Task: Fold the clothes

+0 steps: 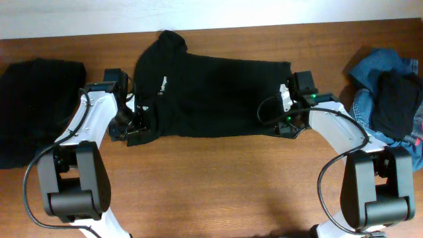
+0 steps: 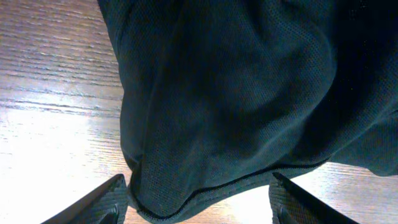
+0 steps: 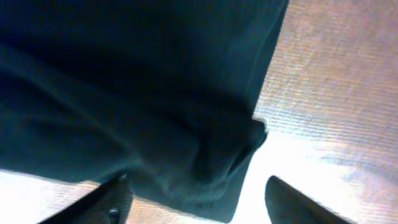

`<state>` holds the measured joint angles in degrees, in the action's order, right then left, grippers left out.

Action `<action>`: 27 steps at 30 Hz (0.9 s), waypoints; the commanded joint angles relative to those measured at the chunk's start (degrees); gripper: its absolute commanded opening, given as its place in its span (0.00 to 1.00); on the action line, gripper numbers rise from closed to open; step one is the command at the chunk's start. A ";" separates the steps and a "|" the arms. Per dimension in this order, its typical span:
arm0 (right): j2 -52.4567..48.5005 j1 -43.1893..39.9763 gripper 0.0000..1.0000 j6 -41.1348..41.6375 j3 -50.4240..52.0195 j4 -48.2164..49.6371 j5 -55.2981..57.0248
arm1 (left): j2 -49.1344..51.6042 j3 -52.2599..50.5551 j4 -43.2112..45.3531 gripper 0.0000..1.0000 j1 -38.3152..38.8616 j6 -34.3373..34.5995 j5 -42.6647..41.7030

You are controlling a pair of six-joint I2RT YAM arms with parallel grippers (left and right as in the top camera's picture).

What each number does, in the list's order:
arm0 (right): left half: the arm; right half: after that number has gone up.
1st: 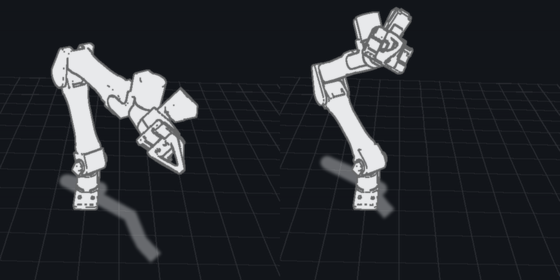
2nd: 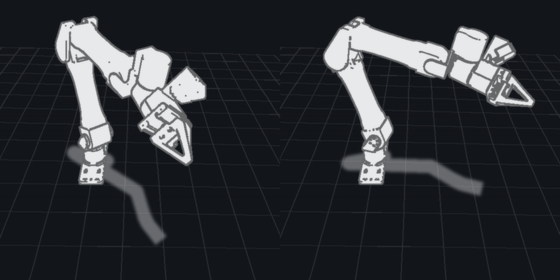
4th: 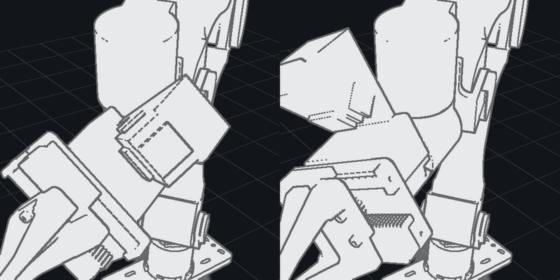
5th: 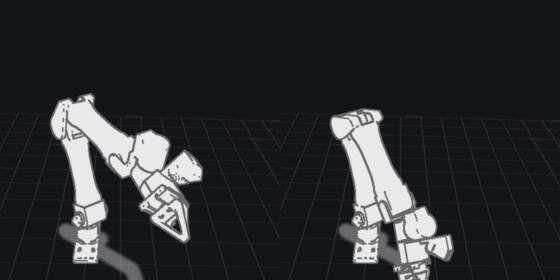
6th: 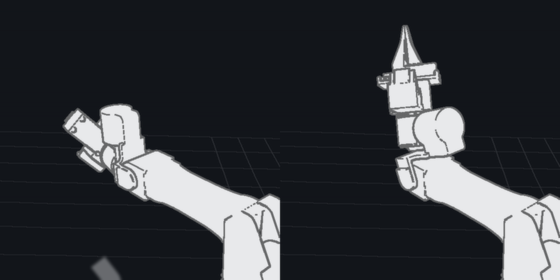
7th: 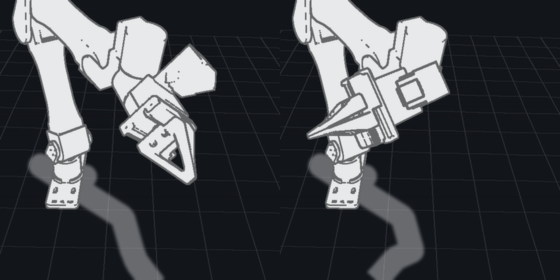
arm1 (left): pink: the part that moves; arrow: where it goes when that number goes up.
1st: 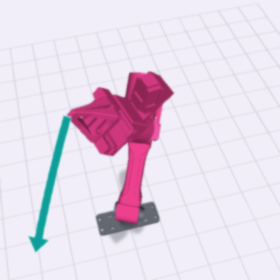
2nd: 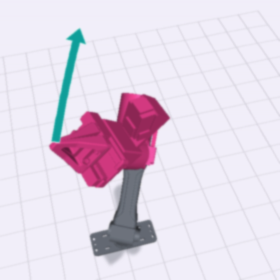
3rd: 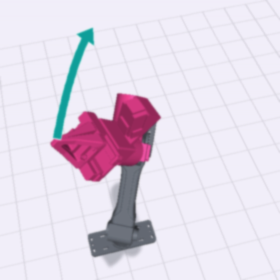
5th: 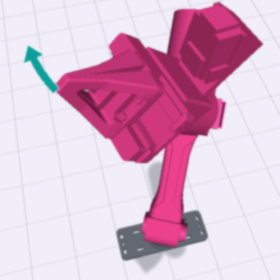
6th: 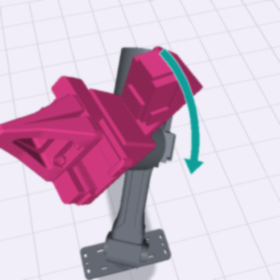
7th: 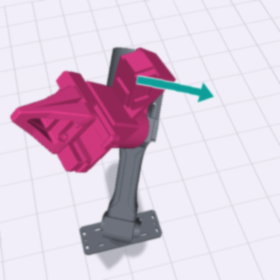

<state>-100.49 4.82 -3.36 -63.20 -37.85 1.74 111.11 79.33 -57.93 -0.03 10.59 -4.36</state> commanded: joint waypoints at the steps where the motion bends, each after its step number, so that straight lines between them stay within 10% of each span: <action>1: -0.42 0.09 0.69 -0.94 1.86 1.75 1.97 | -0.46 -0.39 0.11 0.72 -0.13 0.72 -0.81; 16: -0.42 0.09 0.62 -0.94 3.93 5.44 1.90 | -0.46 -0.39 0.46 0.72 -0.15 0.72 -0.81; 27: -0.42 0.09 0.31 -0.94 4.17 6.05 1.77 | -0.46 -0.39 0.66 0.73 -0.15 0.72 -0.81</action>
<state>-100.49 4.82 -4.75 -59.53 -32.03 2.63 111.11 79.33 -57.56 -0.03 10.59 -4.36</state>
